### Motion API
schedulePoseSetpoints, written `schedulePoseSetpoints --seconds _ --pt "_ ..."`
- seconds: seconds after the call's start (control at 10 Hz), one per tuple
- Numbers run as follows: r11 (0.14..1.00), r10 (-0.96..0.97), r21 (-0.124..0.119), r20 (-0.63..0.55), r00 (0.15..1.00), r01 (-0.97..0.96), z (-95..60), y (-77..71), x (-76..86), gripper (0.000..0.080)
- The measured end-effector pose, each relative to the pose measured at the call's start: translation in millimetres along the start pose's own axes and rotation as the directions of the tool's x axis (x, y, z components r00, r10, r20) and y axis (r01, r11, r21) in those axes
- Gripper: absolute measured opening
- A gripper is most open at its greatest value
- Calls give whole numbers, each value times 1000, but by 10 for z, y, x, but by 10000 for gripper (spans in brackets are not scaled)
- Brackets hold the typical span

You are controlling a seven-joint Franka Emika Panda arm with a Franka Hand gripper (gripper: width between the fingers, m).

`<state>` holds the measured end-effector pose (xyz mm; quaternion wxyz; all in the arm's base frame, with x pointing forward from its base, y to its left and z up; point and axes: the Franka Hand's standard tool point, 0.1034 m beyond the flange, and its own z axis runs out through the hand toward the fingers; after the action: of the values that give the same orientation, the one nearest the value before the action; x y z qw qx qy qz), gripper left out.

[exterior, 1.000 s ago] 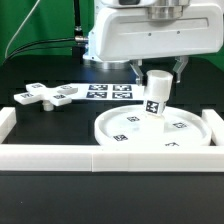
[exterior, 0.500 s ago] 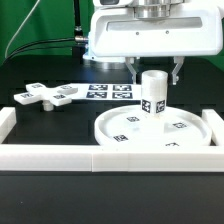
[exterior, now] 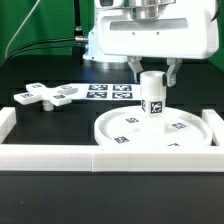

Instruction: Assemble round table

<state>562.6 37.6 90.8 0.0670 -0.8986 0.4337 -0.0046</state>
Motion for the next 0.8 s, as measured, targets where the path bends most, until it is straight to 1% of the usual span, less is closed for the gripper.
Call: schedulePoseSetpoints --seconds 0.1,0.2,0.4,0.5,0.6,0.7,0.8 --pt "999 53 1 5 999 -53 0 -1 -3 409" --pt "998 61 1 6 998 -61 1 -1 -5 409" --pt "1000 -10 1 5 1000 10 2 -1 -5 416" --pt "997 -71 1 5 997 71 -1 -4 -5 590" --pt "986 -164 -1 3 986 164 0 -11 -13 590" --pt "963 -268 0 2 963 268 -2 -24 -24 637" --pt "945 -327 1 2 945 327 0 -43 -50 646"
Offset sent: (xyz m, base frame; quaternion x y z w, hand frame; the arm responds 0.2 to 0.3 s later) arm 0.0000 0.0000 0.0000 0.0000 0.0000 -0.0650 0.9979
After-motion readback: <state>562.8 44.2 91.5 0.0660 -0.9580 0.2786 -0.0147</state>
